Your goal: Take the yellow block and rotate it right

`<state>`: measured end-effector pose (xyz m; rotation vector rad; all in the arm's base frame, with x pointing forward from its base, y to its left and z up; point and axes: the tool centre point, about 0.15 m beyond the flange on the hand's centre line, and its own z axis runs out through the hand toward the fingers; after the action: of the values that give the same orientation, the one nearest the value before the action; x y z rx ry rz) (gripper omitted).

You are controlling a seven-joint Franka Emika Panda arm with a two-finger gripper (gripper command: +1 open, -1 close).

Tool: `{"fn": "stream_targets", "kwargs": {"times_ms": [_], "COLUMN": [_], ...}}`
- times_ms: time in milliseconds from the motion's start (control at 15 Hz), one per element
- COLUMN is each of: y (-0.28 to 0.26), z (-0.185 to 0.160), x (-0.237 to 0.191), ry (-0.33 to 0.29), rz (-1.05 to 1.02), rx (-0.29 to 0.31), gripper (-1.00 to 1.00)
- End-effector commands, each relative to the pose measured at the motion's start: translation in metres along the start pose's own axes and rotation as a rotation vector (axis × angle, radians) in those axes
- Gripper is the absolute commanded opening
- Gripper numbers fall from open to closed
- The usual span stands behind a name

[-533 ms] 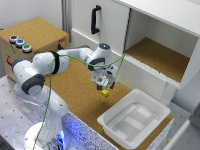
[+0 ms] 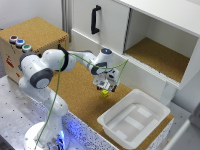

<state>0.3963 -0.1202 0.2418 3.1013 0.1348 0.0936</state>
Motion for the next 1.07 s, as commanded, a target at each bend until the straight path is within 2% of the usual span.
{"fn": "stream_targets", "kwargs": {"times_ms": [0, 200, 267, 400, 1000], "y": [-0.006, -0.007, -0.006, -0.005, -0.001], "z": [0.033, 0.041, 0.043, 0.047, 0.042], "x": [0.025, 0.024, 0.024, 0.023, 0.019], "ry": [-0.043, -0.044, -0.045, -0.048, -0.038], "rz": [0.092, 0.132, 0.143, 0.143, 0.115], "rx": [0.060, 0.070, 0.073, 0.080, 0.042], "gripper": [1.00, 1.00, -1.00, -1.00, -1.00]}}
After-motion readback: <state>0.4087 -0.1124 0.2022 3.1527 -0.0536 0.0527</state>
